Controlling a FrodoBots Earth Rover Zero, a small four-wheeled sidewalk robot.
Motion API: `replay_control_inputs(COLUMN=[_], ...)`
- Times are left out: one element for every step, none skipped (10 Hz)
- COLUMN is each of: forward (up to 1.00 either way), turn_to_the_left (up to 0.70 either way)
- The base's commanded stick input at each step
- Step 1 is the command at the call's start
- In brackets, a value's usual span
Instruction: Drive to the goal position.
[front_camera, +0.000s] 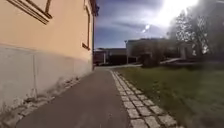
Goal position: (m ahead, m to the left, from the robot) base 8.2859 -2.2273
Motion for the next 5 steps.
replay_control_inputs(forward=[0.50,0.50,0.50,0.50,0.50], turn_to_the_left=[0.33,0.09,0.00,0.00,0.00])
